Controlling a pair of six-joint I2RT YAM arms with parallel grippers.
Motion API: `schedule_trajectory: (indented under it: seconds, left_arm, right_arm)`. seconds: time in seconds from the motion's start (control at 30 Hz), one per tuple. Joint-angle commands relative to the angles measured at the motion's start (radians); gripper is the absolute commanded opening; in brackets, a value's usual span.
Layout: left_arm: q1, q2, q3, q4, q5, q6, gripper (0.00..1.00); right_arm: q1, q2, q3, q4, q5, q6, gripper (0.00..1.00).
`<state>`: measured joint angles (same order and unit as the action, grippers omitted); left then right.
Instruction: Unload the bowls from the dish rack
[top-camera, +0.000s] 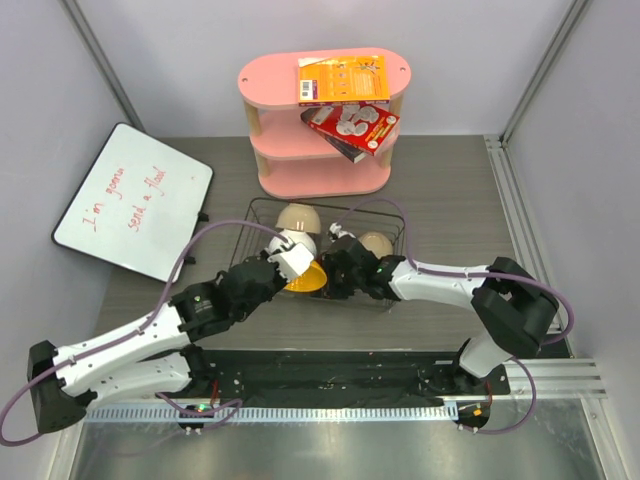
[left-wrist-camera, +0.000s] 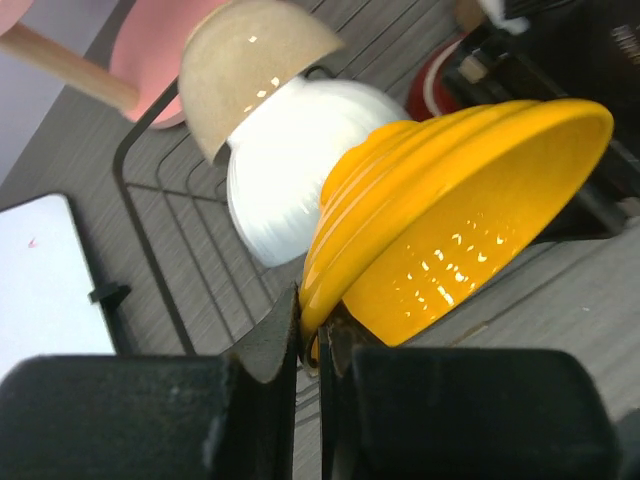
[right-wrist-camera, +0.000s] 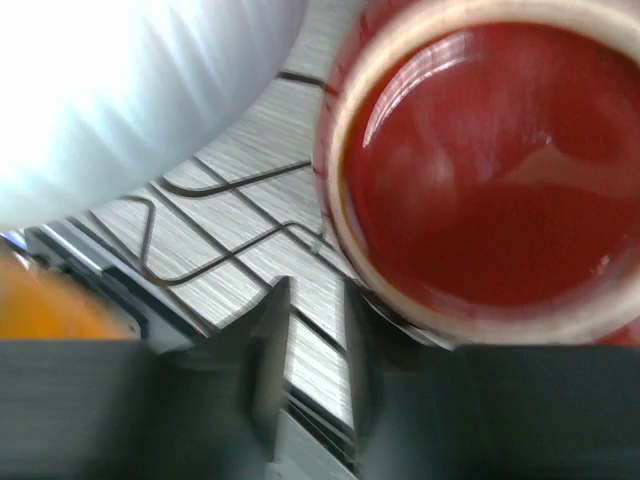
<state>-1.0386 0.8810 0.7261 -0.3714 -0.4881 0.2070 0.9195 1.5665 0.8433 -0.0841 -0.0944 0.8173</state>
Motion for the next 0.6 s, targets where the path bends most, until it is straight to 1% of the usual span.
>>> schedule_trajectory:
  seconds: [0.0,0.03,0.13,0.27,0.4,0.5,0.57]
  left_arm:
    - [-0.006,0.002,0.105,-0.046,0.155,-0.050,0.00]
    - [-0.008,0.006,0.128,-0.084,0.167,-0.060,0.00]
    - [-0.008,0.027,0.156,-0.118,0.200,-0.081,0.00]
    - [-0.008,0.013,0.148,-0.107,0.194,-0.093,0.00]
    - [-0.008,-0.020,0.151,-0.089,0.142,-0.101,0.00]
    - [-0.008,-0.051,0.150,-0.066,0.086,-0.103,0.00]
    - [-0.008,-0.068,0.147,-0.049,0.011,-0.107,0.00]
  right_arm:
    - [0.018,-0.045,-0.010,-0.013,0.002,-0.001,0.43]
    - [0.018,-0.058,-0.013,-0.014,0.008,0.000,0.45]
    - [0.016,-0.078,-0.013,-0.025,0.030,0.003,0.47]
    - [0.016,-0.086,0.003,-0.058,0.042,0.000,0.48]
    - [0.016,-0.114,0.031,-0.091,0.039,0.005,0.49]
    - [0.016,-0.147,0.051,-0.115,0.053,0.006,0.55]
    - [0.016,-0.164,0.057,-0.129,0.062,0.011,0.57]
